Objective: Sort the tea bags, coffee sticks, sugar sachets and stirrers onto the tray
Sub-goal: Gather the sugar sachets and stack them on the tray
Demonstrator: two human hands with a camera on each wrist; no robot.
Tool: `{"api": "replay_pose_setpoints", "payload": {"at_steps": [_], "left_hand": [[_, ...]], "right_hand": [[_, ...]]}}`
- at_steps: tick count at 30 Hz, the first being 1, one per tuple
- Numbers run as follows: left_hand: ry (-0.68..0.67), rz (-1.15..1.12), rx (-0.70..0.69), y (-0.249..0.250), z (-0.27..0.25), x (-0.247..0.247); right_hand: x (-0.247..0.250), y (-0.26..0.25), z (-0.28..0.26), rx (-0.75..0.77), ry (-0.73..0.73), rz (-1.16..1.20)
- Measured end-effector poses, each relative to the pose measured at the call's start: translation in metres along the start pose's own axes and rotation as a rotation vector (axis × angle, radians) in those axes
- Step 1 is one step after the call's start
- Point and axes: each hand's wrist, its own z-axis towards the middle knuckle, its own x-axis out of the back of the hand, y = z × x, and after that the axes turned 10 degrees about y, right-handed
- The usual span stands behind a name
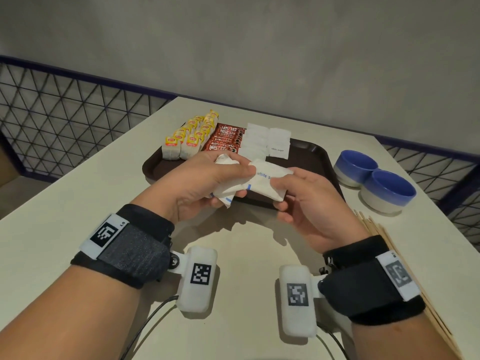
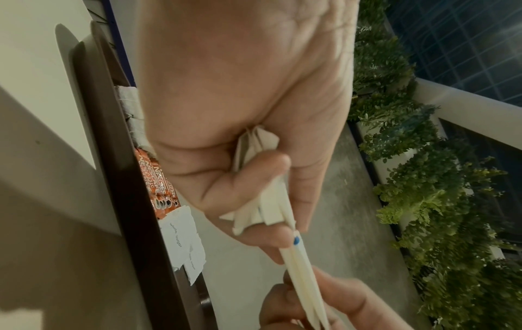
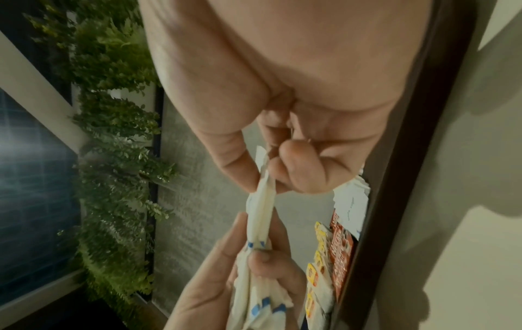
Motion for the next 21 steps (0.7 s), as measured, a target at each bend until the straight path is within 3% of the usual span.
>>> {"api": "replay_pose_setpoints", "payload": {"at_steps": [5,7,9,11,16,21], "left_hand": [[0.044,-0.214,0.085,0.004,0.004,0.004],[0.087,-0.303,0.134,0.005,0.006,0.006],[0.116,-0.396,0.176,0.004,0.009,0.007],[0.153,-0.453,0.195,0.003,0.012,0.007],[0.179,-0.494,0.217,-0.002,0.018,0.005],[0.153,-0.477,0.229,-0.003,0.022,0.005]], "right_hand": [[0.011,-0.036,0.019,-0.057,0.159,0.281],[0.014,-0.058,0.043,-0.015,0.212,0.305],[0.013,-0.078,0.069,0.074,0.19,0.114],[0.012,-0.088,0.093,0.141,0.156,-0.229],[0.025,-0.08,0.142,0.066,0.136,-0.994],[0.028,-0.065,0.178,0.008,0.098,-1.094]]}}
